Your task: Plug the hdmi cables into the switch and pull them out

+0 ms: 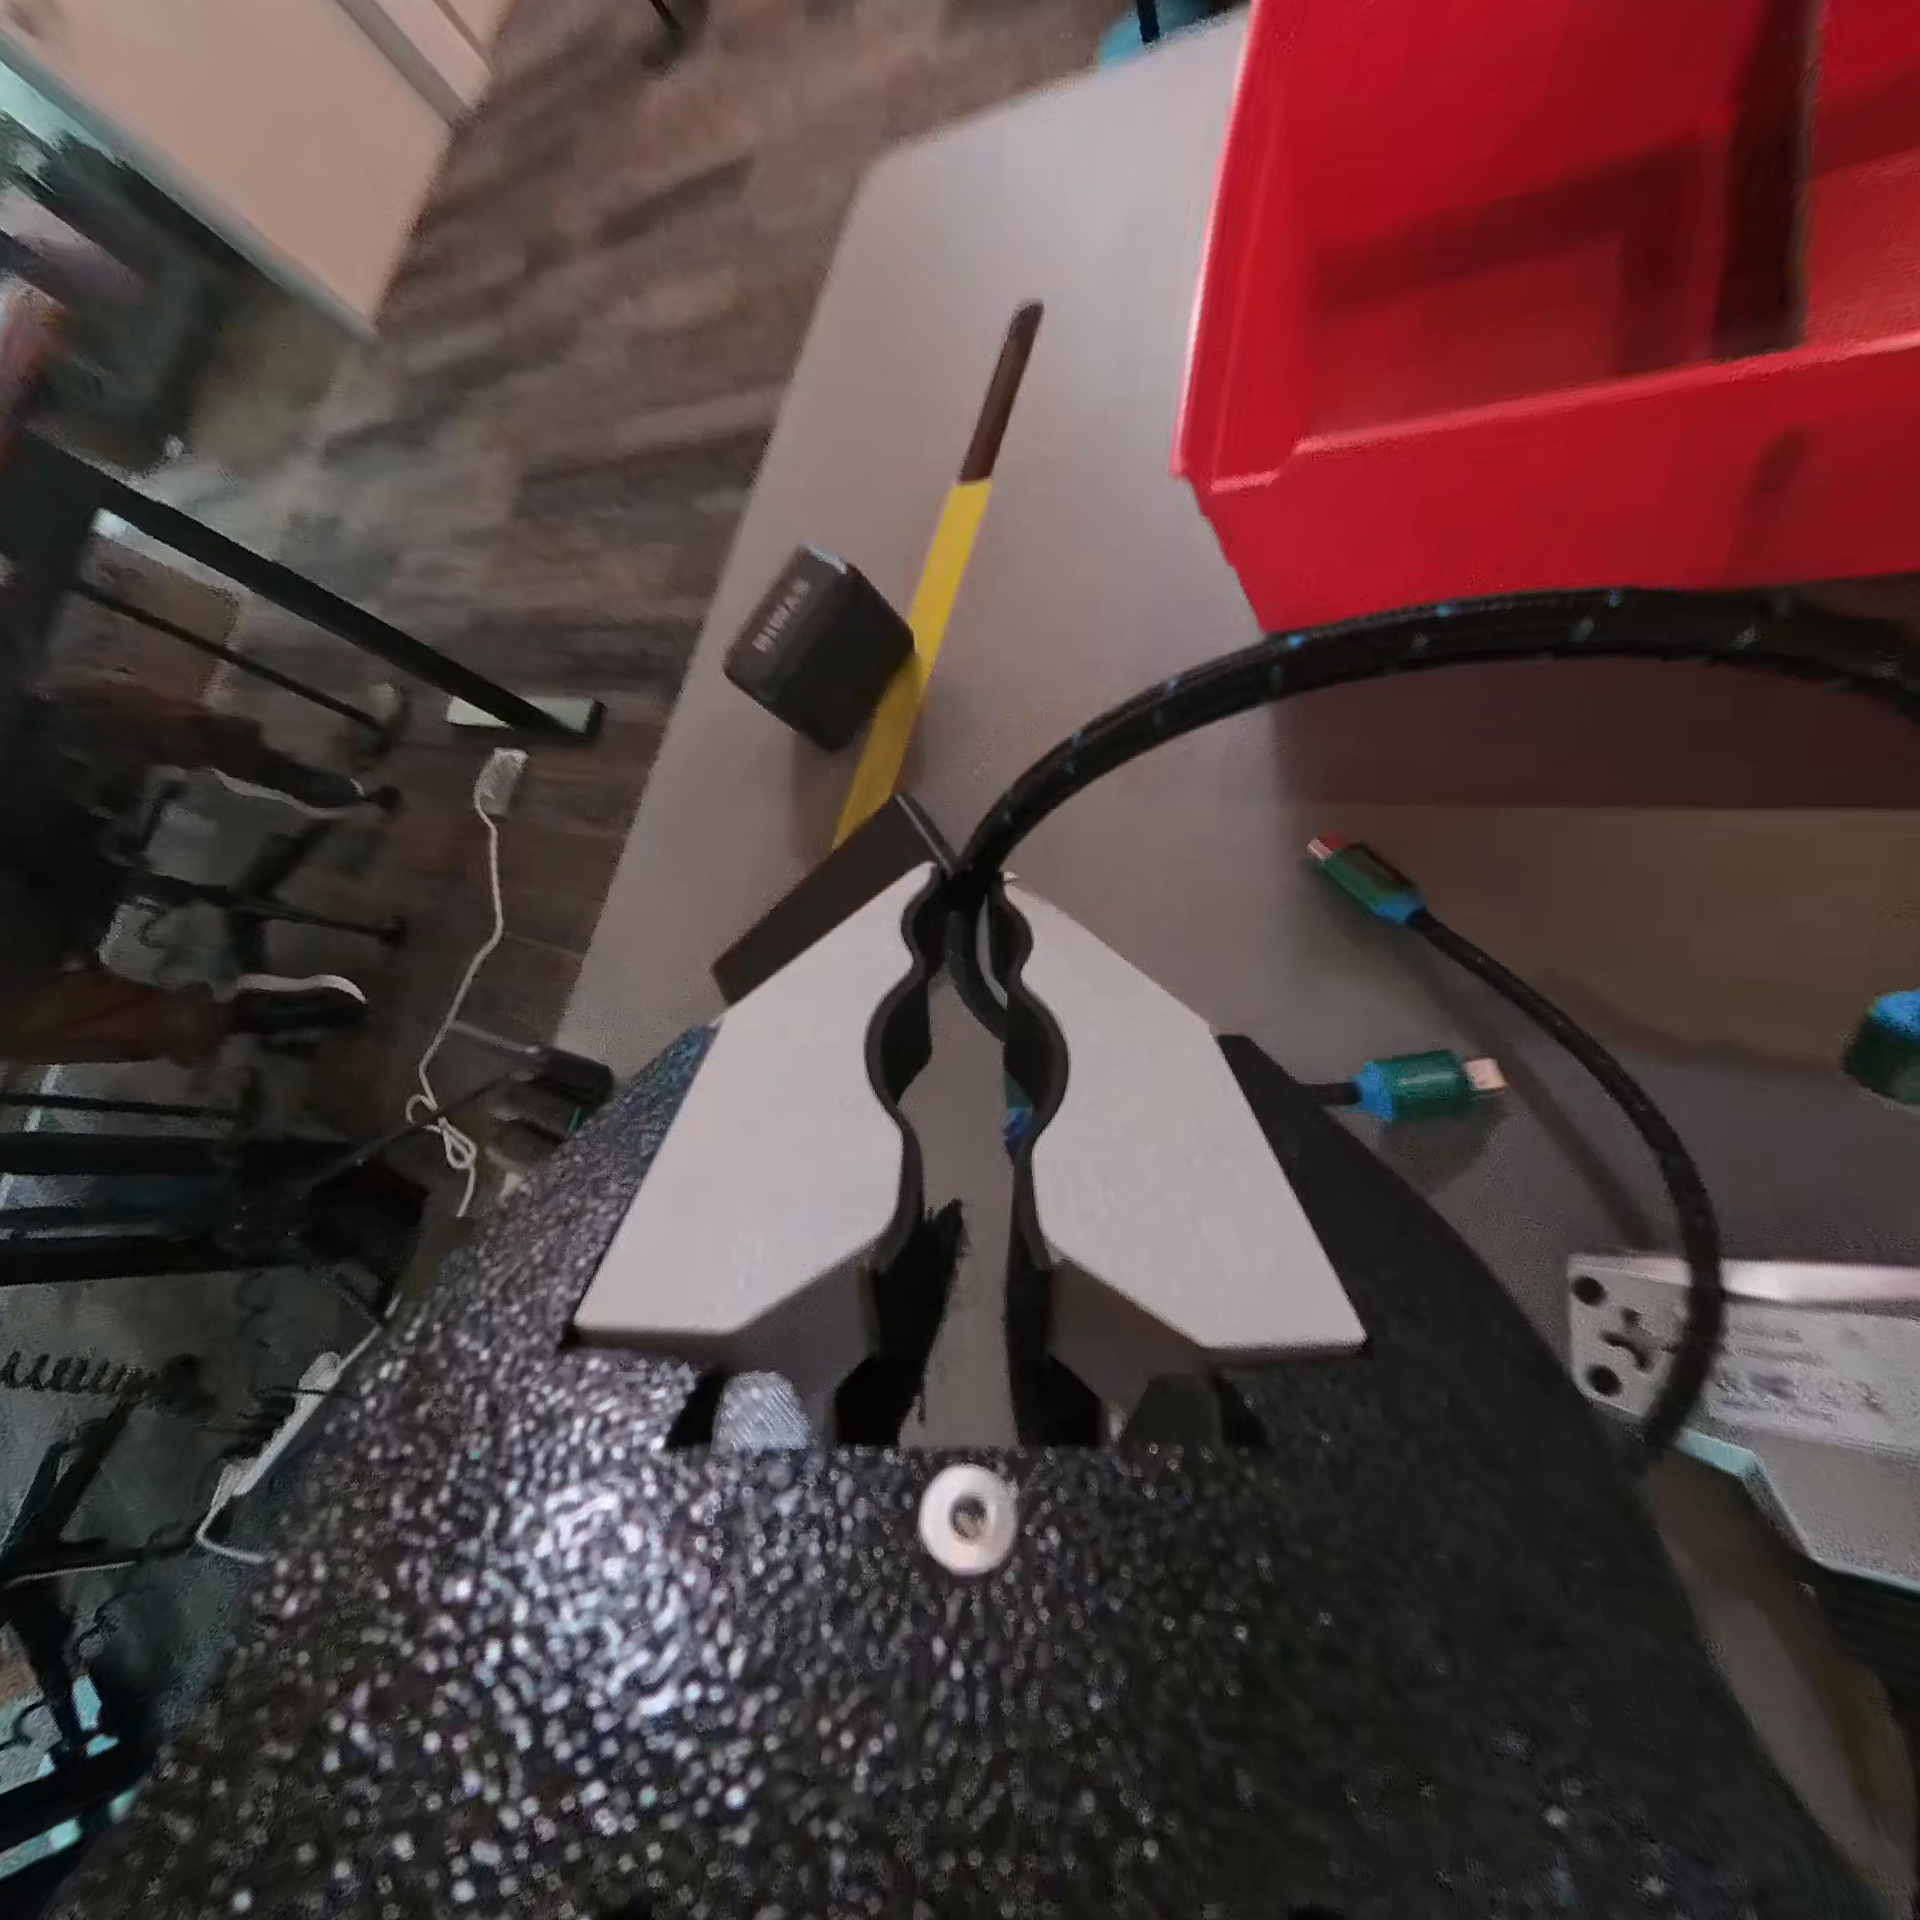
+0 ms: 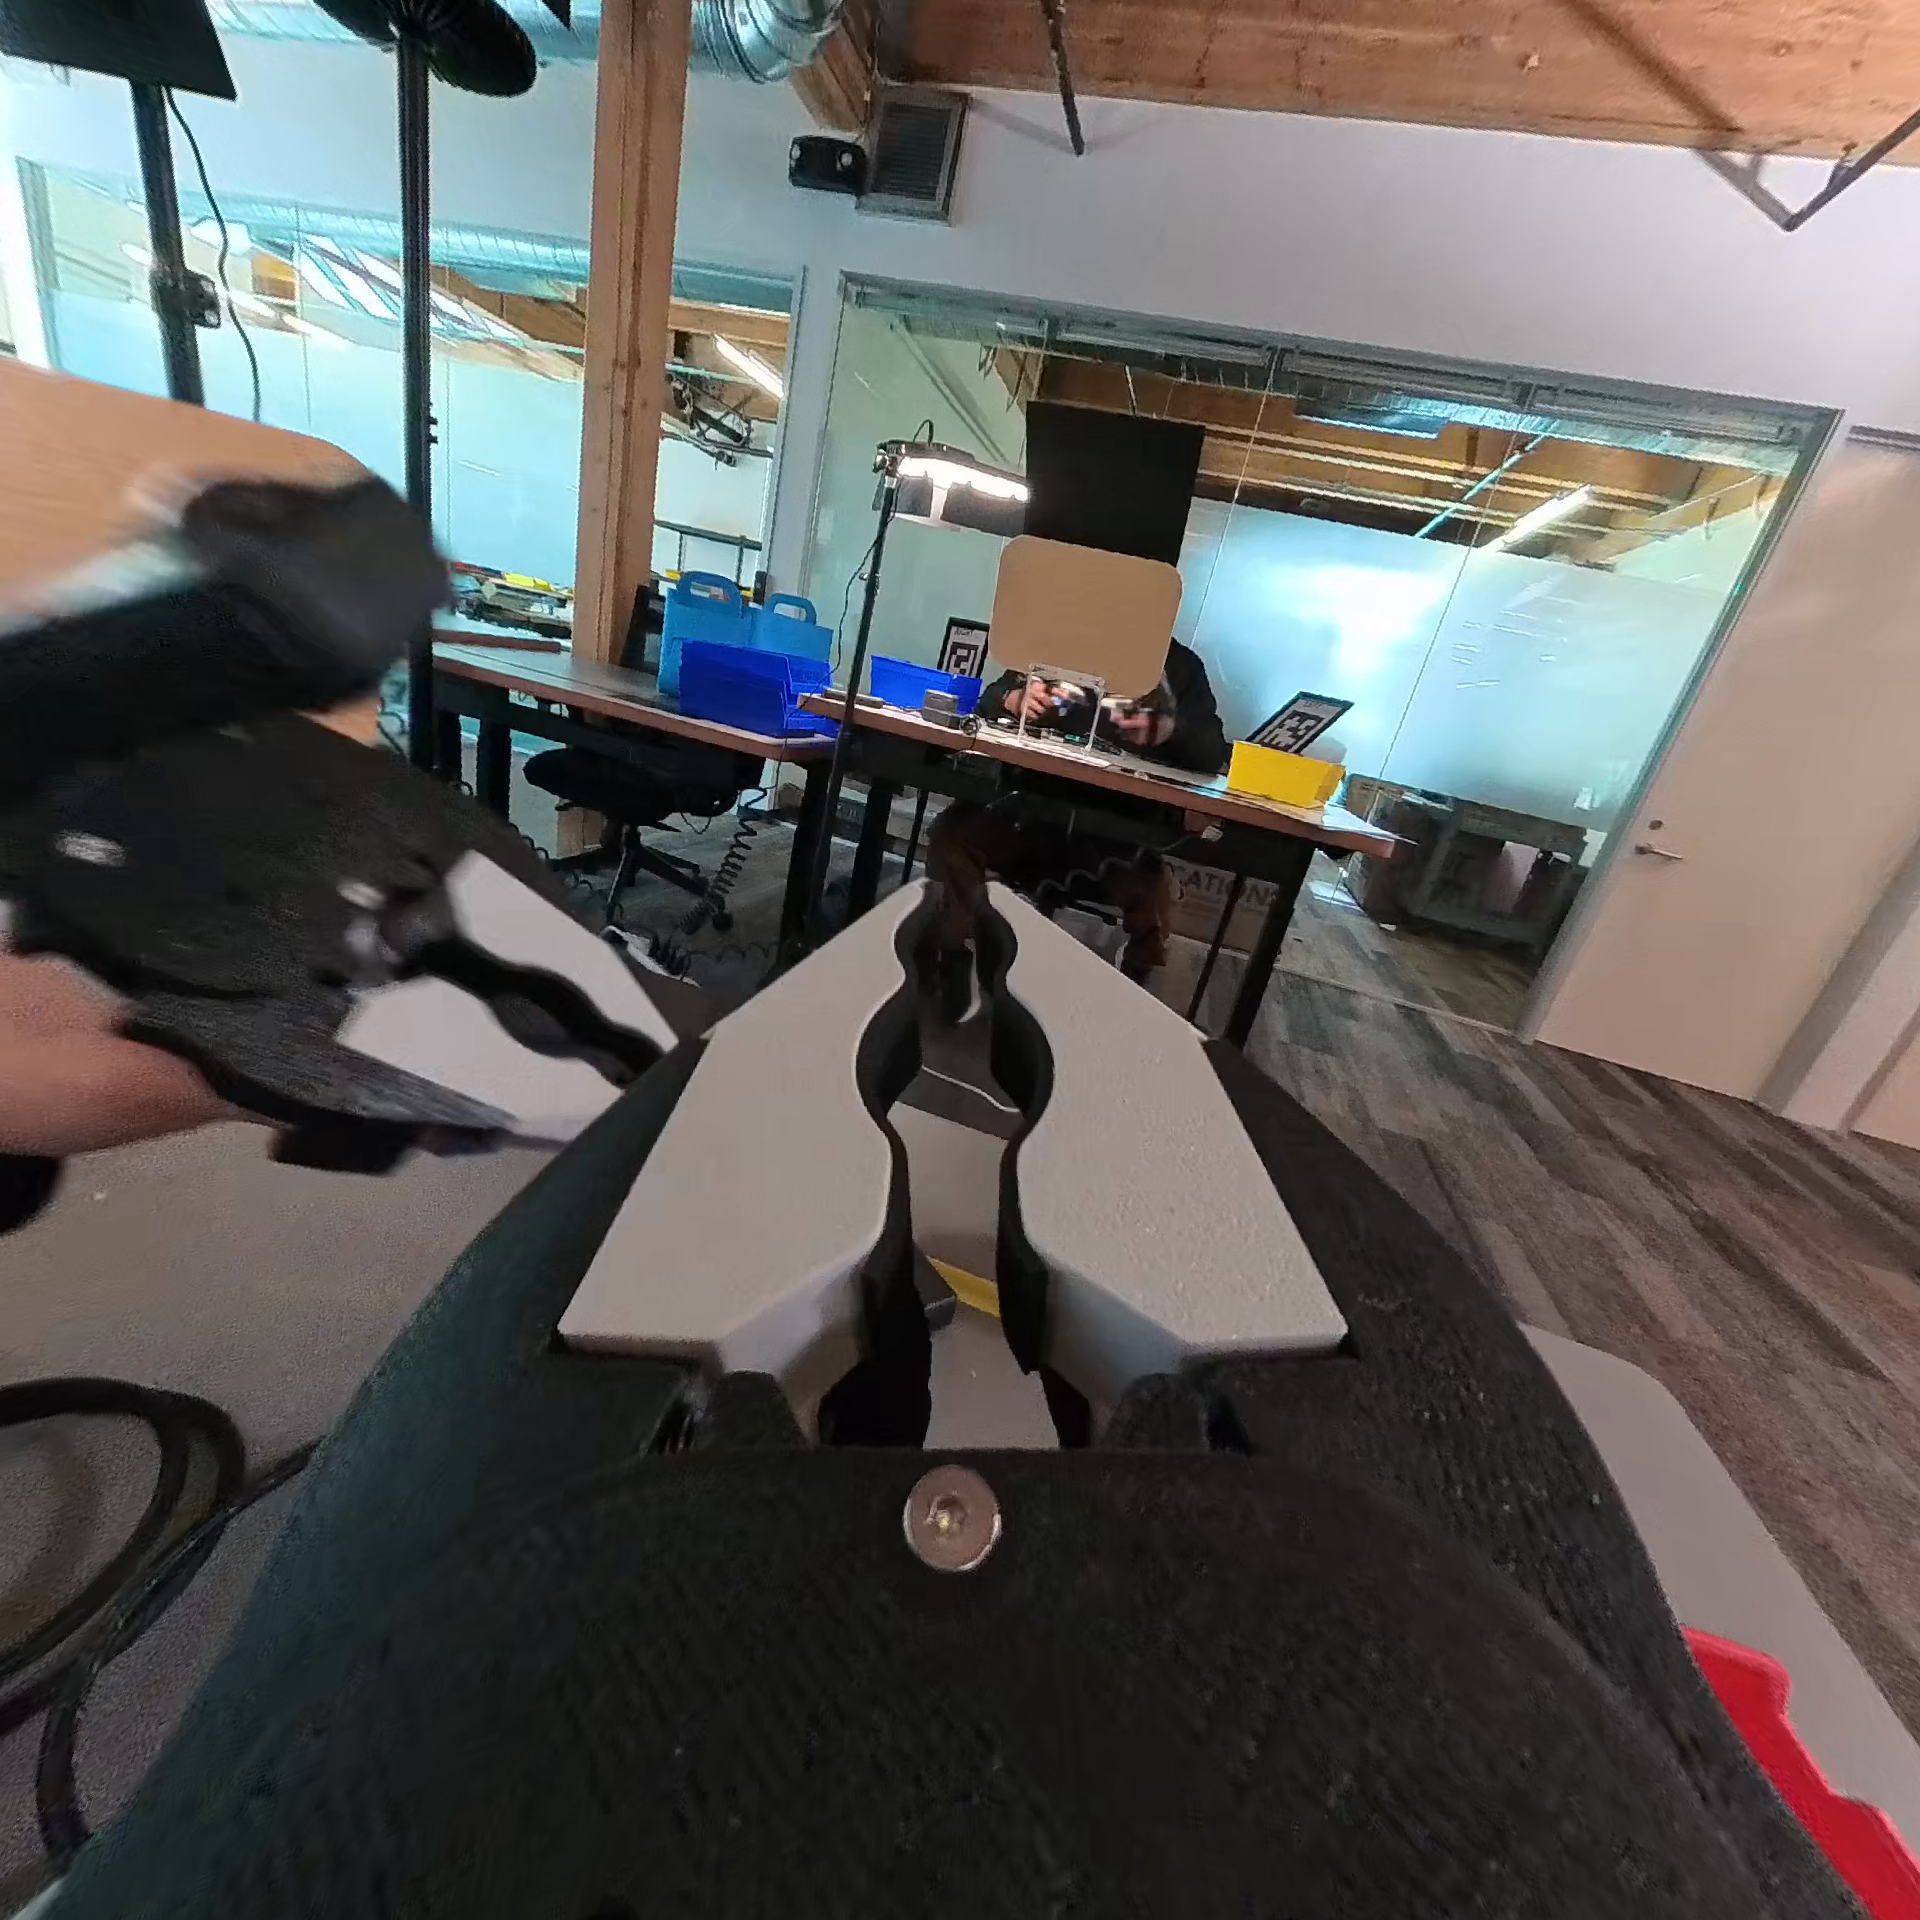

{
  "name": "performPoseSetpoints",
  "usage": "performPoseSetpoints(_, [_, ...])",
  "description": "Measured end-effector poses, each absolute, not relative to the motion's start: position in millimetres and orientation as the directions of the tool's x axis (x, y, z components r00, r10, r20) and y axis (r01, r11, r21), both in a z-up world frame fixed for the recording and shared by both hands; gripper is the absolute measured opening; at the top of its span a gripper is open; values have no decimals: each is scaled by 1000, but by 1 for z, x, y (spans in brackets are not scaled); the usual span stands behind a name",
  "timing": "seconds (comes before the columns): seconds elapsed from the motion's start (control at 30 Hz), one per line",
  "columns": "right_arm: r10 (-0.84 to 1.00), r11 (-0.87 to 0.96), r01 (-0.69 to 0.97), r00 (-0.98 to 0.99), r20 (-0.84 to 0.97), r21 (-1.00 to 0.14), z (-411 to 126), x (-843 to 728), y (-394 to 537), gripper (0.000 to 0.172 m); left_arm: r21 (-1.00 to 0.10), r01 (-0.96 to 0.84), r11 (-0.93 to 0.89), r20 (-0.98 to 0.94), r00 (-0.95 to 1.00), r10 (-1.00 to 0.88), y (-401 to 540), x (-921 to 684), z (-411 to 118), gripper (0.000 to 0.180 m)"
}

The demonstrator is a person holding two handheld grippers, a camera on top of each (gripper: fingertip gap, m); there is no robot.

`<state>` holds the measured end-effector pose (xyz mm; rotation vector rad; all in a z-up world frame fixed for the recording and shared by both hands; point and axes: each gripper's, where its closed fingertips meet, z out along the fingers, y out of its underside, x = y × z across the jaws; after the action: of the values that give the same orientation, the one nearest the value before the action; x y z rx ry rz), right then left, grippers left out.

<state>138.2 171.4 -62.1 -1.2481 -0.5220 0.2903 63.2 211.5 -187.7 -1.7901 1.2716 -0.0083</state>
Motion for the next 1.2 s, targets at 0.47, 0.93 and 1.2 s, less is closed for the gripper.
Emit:
performPoseSetpoints(0.47, [477, 298, 72, 852, 214, -952, -64, 139, 173, 4, -856, -508, -93, -323, 666, -672, 230, 68, -217, 56])
performPoseSetpoints(0.93, [408, 324, 219, 846, 345, -920, -56, 122, 162, 5, -916, -238, 324, -385, 749, -539, 43, -16, -222, 50])
performPoseSetpoints(1.2, [279, 413, 297, 858, 430, -861, -34, 115, 137, 12, -838, -259, 480, -540, 514, -666, -6, 35, -240, 59])
